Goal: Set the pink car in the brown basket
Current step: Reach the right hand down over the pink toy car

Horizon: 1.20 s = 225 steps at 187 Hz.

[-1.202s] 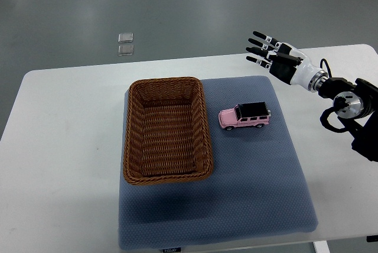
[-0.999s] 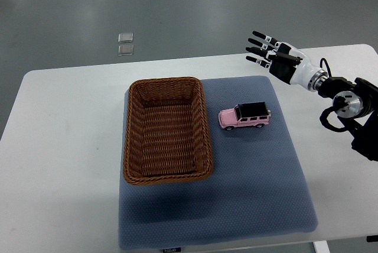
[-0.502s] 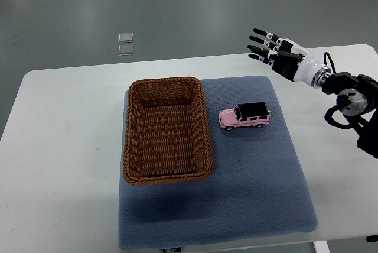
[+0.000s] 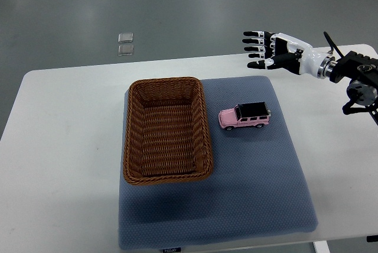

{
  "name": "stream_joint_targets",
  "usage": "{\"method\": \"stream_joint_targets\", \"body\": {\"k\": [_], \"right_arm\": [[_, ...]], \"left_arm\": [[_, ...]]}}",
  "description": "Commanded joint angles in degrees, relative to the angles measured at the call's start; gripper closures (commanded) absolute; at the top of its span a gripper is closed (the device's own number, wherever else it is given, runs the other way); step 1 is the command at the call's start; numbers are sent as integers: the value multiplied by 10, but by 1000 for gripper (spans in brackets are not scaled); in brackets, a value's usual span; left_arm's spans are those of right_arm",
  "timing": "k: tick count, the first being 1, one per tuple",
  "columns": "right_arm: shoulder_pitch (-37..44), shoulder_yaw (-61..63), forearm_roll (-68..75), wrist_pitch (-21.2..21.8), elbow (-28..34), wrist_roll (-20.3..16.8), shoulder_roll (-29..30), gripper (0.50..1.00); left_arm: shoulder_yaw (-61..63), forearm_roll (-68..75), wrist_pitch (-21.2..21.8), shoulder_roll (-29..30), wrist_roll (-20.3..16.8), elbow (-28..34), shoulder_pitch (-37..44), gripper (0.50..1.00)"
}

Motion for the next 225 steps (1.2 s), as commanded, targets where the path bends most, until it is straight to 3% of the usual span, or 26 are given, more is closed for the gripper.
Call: {"method": "stream_joint_targets", "body": {"k": [1,41,64,110,153,225], "right_arm": [[7,-1,-80,0,20,14,-13,581],[6,-47,-245,0,100,62,-65,581],[7,-93,-288,-1,120,67,-77,581],[4,-173,-304,-77,139,68,-76,583],[1,-177,-305,-103,139,68,-66,585],[-1,-243,-305,-189,139,69,-59,589]], "left_arm": [[0,0,0,0,0,0,0,500],[0,0,0,0,0,0,0,500],[0,0,0,0,0,0,0,500],[0,0,0,0,0,0,0,500],[0,0,0,0,0,0,0,500],[0,0,0,0,0,0,0,500]]}}
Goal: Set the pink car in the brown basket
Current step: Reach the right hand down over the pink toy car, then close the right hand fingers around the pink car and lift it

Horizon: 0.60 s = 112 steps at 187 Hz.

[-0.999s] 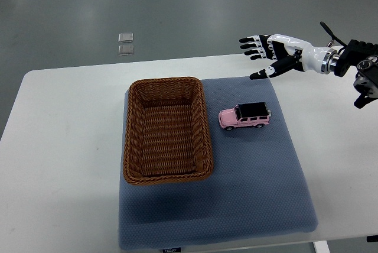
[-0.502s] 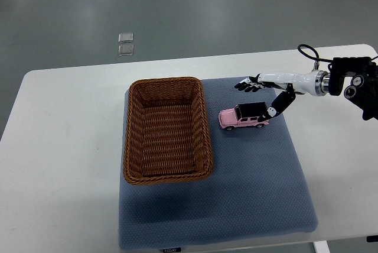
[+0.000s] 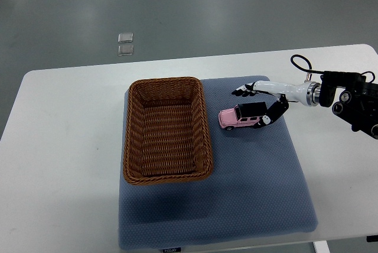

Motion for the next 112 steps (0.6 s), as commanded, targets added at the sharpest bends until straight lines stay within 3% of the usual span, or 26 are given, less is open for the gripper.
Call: {"method": "stream_joint_targets", "body": {"k": [1,54,92,112], "right_arm": [[0,-9,0,-13,0,1,2,589],[0,-21,-6,-17,0,0,14,605],[7,-49,-6,-37,-1,1,17,697],[8,-49,-6,-37,-1,1,17,722]], "left_arm": [[0,0,0,0,0,0,0,500],[0,0,0,0,0,0,0,500],[0,0,0,0,0,0,0,500],[0,0,0,0,0,0,0,500]]}}
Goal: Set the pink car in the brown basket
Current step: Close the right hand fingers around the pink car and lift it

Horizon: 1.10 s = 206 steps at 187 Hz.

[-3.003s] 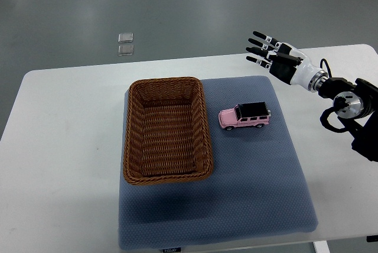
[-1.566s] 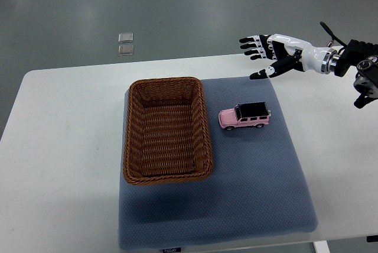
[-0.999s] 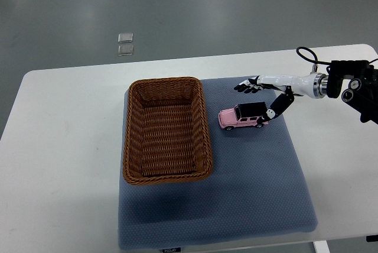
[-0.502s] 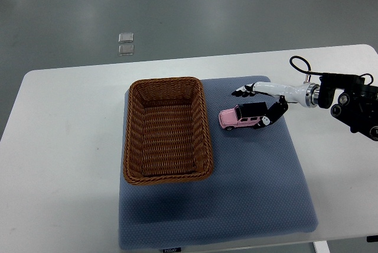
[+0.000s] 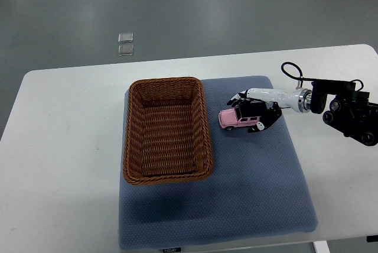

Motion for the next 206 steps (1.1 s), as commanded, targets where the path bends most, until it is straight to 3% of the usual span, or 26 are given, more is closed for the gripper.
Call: {"method": "stream_joint_targets", "body": {"k": [1,27,67,88,168,177,206], "right_arm": [[2,-2,0,-1,0,0,0,722],[2,-3,0,-1,-1,0,0,746],[11,-3,-2,-1,-1,5,-1,836],[12,-3,-3,-1,-1,24,-1,859],[36,-3,-4,-1,-5,29,-2,963],[39,-3,-4,-1,-6,30,-3,991],[48,-2,-4,-1,-11,31,-3,1000]], "left_arm": [[0,0,0,0,0,0,0,500],[0,0,0,0,0,0,0,500],[0,0,0,0,0,0,0,500],[0,0,0,0,0,0,0,500],[0,0,0,0,0,0,0,500],[0,0,0,0,0,0,0,500],[0,0,0,0,0,0,0,500]]}}
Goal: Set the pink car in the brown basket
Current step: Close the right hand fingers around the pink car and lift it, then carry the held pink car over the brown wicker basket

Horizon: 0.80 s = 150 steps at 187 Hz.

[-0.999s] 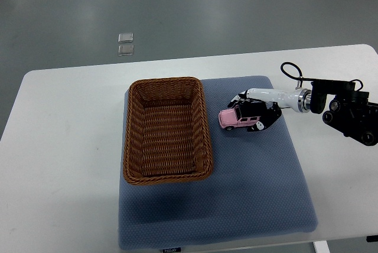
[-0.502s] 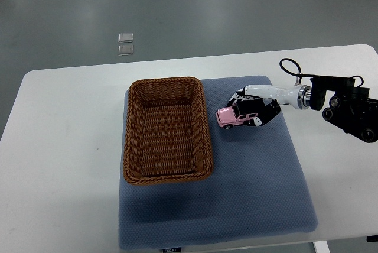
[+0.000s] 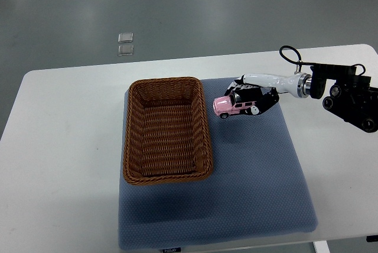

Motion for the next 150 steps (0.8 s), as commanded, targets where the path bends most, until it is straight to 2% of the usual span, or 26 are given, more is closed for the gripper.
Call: {"method": "stream_joint_targets", "body": {"k": [1,37,94,150], "right_arm": [[4,0,0,-1,-3,1,-1,1000],[15,1,3,4,-23,4,-1,1000],[53,11,17,4,-20,6,5,1000],[89,10,18,1,-18,10,106,1000]], "left_arm": [[0,0,0,0,0,0,0,500],[0,0,0,0,0,0,0,500],[0,0,0,0,0,0,0,500],[0,0,0,0,0,0,0,500]]}}
